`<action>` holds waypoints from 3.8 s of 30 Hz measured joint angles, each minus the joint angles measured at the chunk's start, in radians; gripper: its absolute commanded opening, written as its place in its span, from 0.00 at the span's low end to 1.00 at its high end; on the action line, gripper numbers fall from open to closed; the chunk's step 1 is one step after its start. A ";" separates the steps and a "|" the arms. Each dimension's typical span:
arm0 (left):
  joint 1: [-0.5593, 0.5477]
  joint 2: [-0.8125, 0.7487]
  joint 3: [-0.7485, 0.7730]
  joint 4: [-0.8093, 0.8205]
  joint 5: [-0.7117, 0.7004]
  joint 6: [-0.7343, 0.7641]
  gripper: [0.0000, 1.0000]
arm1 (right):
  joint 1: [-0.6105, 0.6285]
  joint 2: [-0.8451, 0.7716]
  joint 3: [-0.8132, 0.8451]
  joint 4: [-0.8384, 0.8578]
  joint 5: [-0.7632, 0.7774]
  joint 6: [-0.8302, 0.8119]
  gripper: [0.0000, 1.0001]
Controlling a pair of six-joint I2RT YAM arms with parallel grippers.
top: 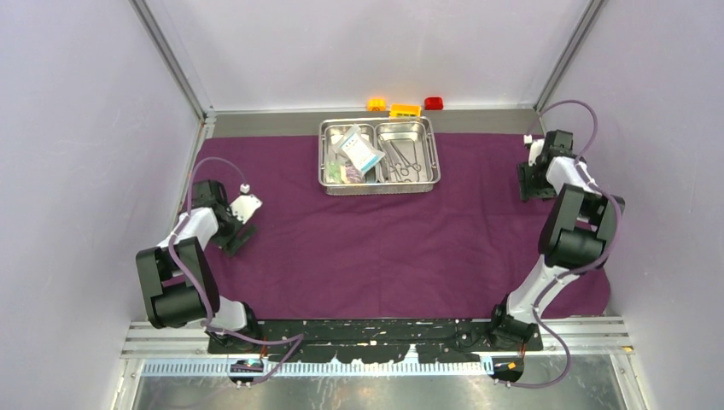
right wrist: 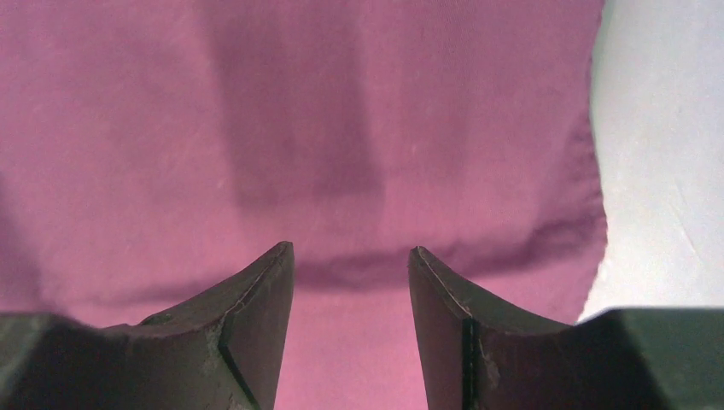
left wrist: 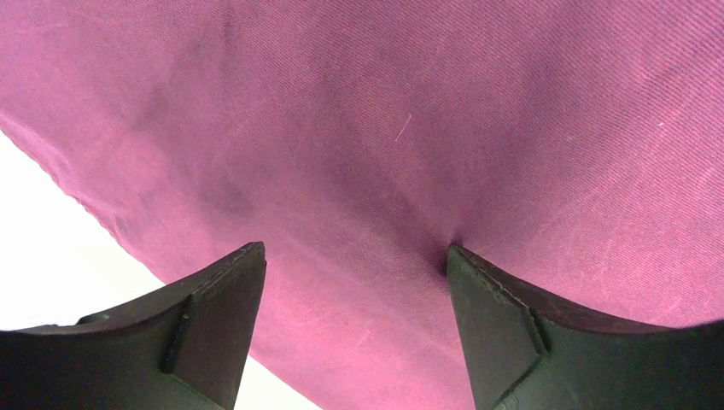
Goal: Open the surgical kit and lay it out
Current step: Smooth out the surgical kit at the center of the board.
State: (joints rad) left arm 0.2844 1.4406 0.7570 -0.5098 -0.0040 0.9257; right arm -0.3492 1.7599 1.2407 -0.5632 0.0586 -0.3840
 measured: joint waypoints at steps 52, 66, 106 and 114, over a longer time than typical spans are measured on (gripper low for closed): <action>0.019 -0.039 0.043 -0.206 0.030 0.040 0.81 | -0.401 -0.377 -0.552 0.049 -0.039 -0.474 0.53; 0.019 -0.075 0.026 -0.205 0.014 0.051 0.81 | -0.447 -0.492 -0.650 0.091 -0.024 -0.568 0.57; 0.019 -0.070 0.022 -0.192 -0.034 0.051 0.81 | -0.878 -0.362 -0.528 -0.122 -0.103 -0.919 0.52; 0.019 -0.090 0.010 -0.191 -0.053 0.051 0.82 | -0.907 -0.373 -0.509 -0.172 -0.137 -0.958 0.54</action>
State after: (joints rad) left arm 0.3035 1.3506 0.7670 -0.7010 -0.0566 0.9764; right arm -1.2564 1.3869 0.7322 -0.7353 -0.0780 -1.3415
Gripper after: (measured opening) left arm 0.813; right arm 0.526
